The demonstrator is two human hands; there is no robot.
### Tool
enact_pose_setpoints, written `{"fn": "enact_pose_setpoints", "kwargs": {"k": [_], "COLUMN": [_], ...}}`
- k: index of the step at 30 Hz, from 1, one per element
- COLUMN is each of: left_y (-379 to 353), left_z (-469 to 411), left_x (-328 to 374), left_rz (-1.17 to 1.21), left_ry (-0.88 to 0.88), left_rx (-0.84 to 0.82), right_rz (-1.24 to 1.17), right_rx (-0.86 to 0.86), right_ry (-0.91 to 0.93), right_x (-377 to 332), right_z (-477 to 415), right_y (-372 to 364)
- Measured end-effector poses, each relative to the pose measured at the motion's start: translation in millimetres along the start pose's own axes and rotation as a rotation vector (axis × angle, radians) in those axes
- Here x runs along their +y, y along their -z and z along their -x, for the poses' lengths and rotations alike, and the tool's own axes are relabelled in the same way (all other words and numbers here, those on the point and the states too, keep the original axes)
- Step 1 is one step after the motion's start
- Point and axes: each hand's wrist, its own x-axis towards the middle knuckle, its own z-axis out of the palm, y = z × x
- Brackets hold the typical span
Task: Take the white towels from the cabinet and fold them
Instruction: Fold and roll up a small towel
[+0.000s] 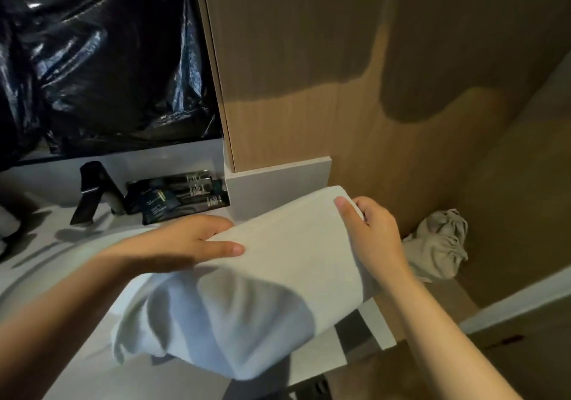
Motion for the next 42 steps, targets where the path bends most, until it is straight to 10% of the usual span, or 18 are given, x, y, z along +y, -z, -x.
{"fn": "enact_pose_setpoints", "kwargs": {"k": [6,13,23,34,42], "left_y": [-47,-148,-112,-69,-73], "left_z": [-66,-153,-128,-50,-39], "left_x": [7,-16,-87,-196,-224], "left_rz": [-0.114,-0.295,-0.233,-0.030,0.259], "left_ry": [0.032,-0.071,0.110,0.555,0.566], "left_rx": [-0.127,0.175,0.138,0.302,0.393], "right_rz": [0.175,0.521,0.623,0.475,0.616], "right_rx": [0.086,0.108,0.023,-0.328,-0.460], "right_ry": [-0.164,-0.389,-0.516,-0.147,0.152], "right_x": [58,130,144,84,77], "right_z": [14,8,-24,12,27], "right_y": [25,46,25,-87,-121]}}
